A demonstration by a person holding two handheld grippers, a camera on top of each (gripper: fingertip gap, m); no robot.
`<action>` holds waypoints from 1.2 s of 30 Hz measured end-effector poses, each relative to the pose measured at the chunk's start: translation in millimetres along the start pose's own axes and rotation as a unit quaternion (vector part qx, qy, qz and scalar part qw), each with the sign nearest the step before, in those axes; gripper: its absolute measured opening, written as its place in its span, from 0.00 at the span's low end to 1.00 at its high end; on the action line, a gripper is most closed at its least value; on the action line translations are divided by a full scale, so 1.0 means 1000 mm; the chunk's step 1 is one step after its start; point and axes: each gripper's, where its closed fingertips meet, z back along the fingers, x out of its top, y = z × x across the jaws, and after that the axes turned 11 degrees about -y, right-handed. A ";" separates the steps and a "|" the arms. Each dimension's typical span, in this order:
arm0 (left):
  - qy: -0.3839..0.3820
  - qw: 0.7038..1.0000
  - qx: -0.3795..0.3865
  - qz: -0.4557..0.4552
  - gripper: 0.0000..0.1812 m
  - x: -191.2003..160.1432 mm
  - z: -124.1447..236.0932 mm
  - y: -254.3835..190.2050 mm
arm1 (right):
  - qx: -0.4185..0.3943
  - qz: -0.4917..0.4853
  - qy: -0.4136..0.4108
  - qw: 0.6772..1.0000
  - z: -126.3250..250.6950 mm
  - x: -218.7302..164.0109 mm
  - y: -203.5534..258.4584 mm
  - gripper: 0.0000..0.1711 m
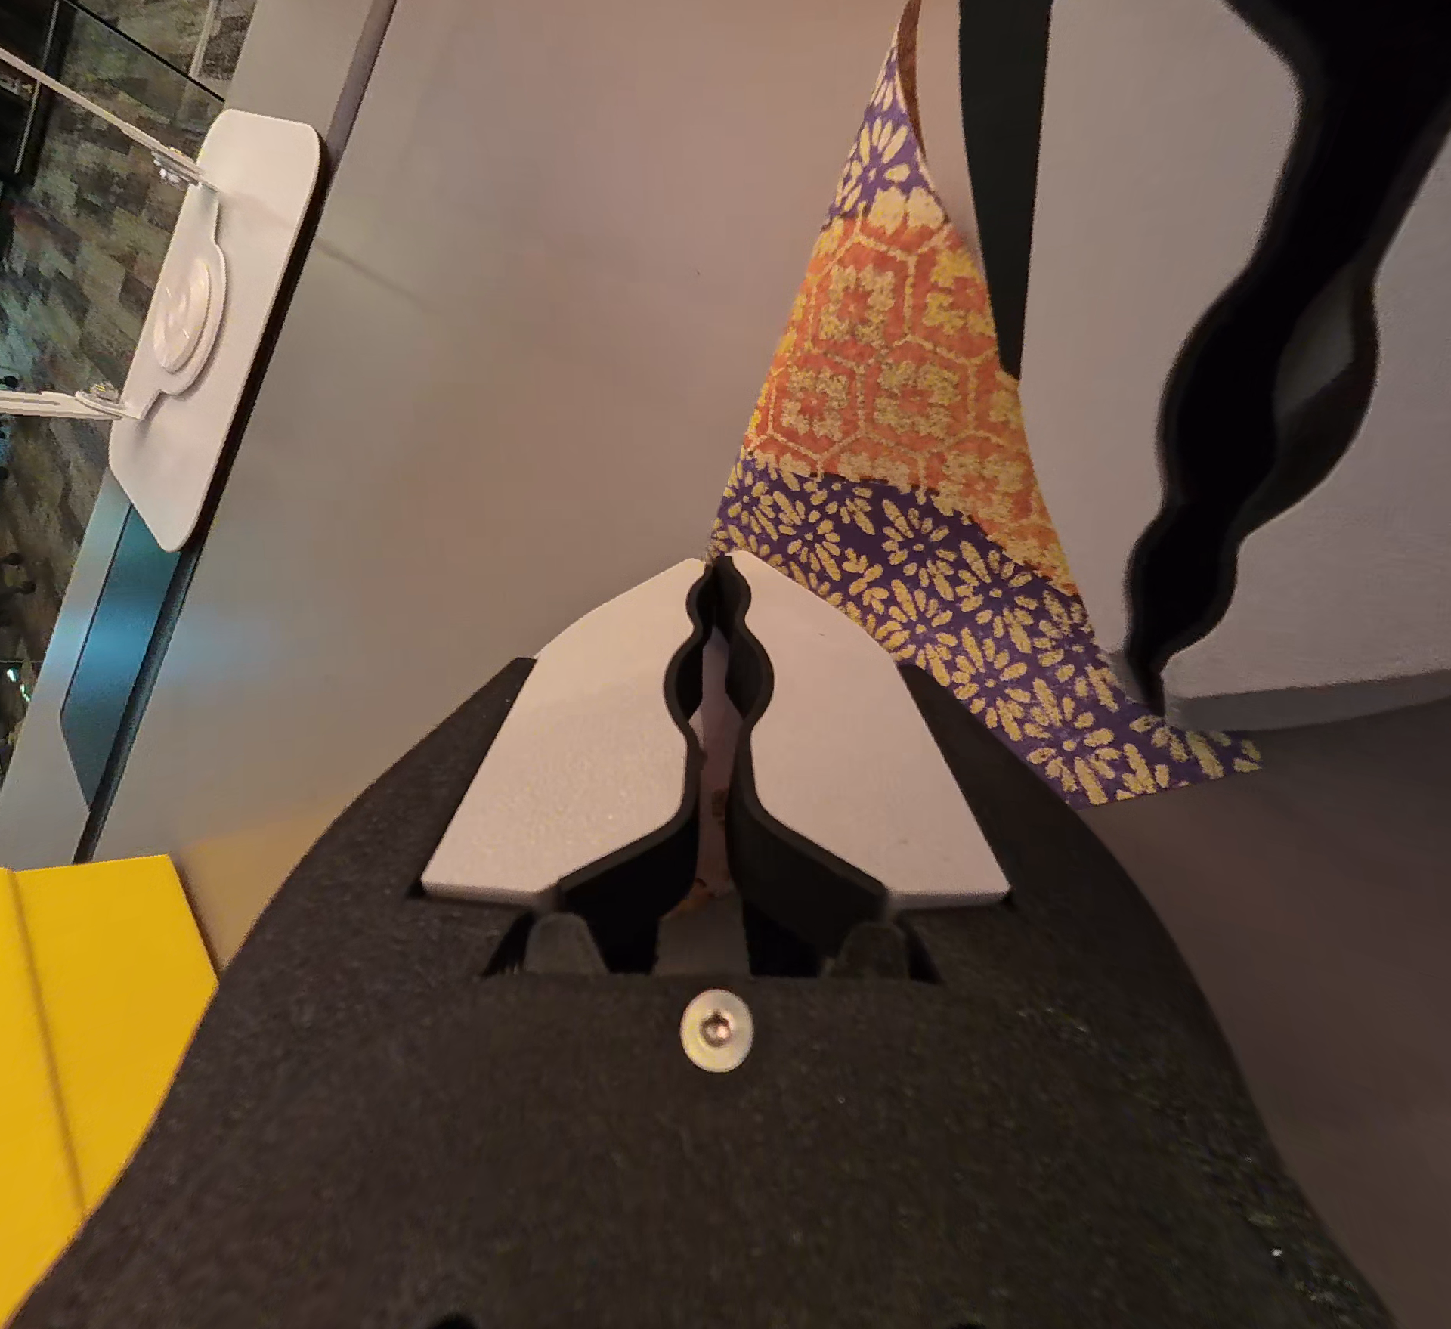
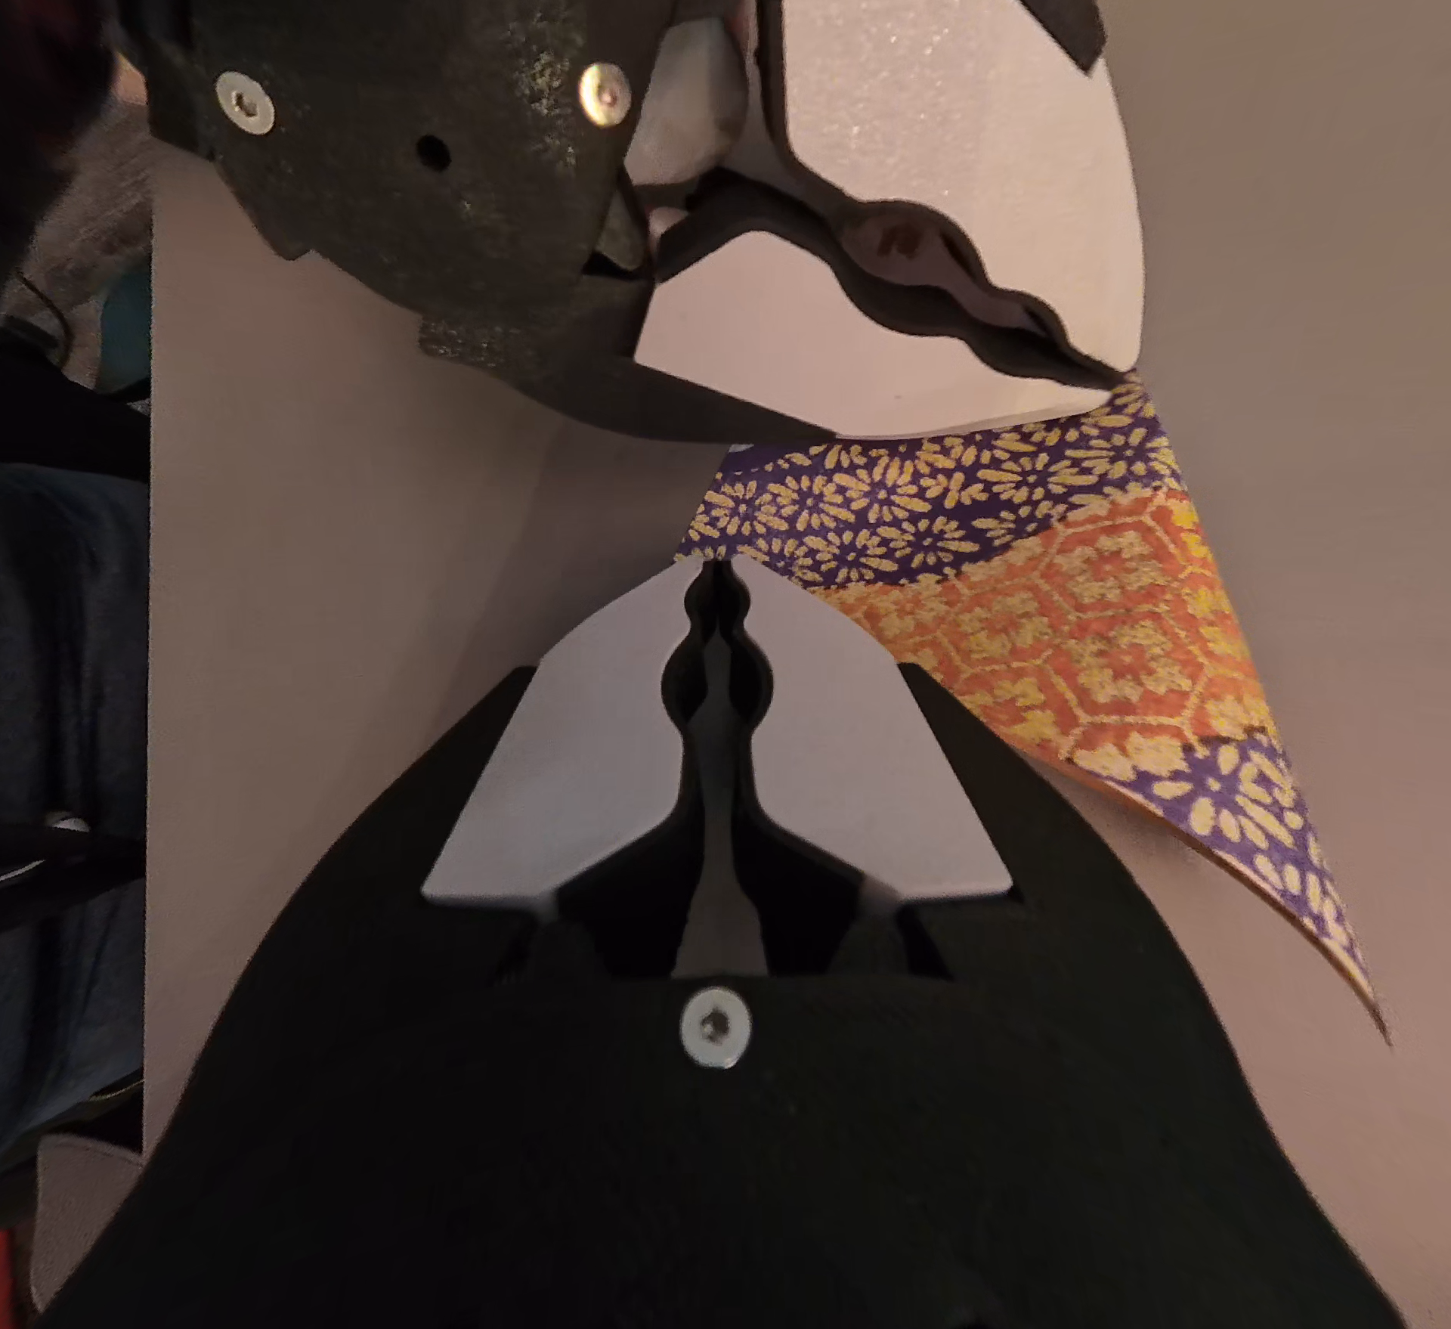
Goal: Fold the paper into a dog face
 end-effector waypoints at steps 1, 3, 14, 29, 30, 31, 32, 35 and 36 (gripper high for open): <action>0.001 1.000 0.000 0.001 0.00 0.000 0.000 0.000 | 0.000 0.000 0.000 1.000 0.000 0.000 0.000 0.01; 0.003 1.000 0.002 0.004 0.00 0.000 -0.001 0.001 | 0.000 -0.001 0.000 1.000 0.000 0.000 0.000 0.01; 0.010 1.000 0.015 0.007 0.00 -0.003 -0.005 0.008 | -0.001 -0.001 0.000 1.000 0.000 0.000 0.000 0.02; -0.005 0.996 0.080 -0.027 0.00 -0.004 -0.003 0.019 | -0.002 -0.003 -0.001 1.000 0.000 0.000 0.000 0.01; -0.005 0.995 0.089 -0.037 0.00 -0.004 -0.003 0.020 | -0.003 -0.003 -0.001 1.000 0.000 0.000 0.000 0.01; -0.006 0.994 0.097 -0.047 0.00 -0.004 -0.003 0.020 | -0.003 -0.004 -0.001 1.000 0.000 0.000 0.000 0.01; -0.003 0.993 0.103 -0.060 0.00 -0.004 -0.003 0.020 | -0.003 -0.005 -0.001 1.000 0.000 0.000 0.000 0.01; 0.005 0.988 0.114 -0.100 0.00 -0.005 -0.003 0.019 | -0.002 -0.008 -0.001 1.000 0.000 0.000 0.000 0.02; 0.006 0.987 0.115 -0.111 0.00 -0.005 -0.003 0.019 | -0.002 -0.009 -0.001 1.000 0.000 0.000 0.000 0.02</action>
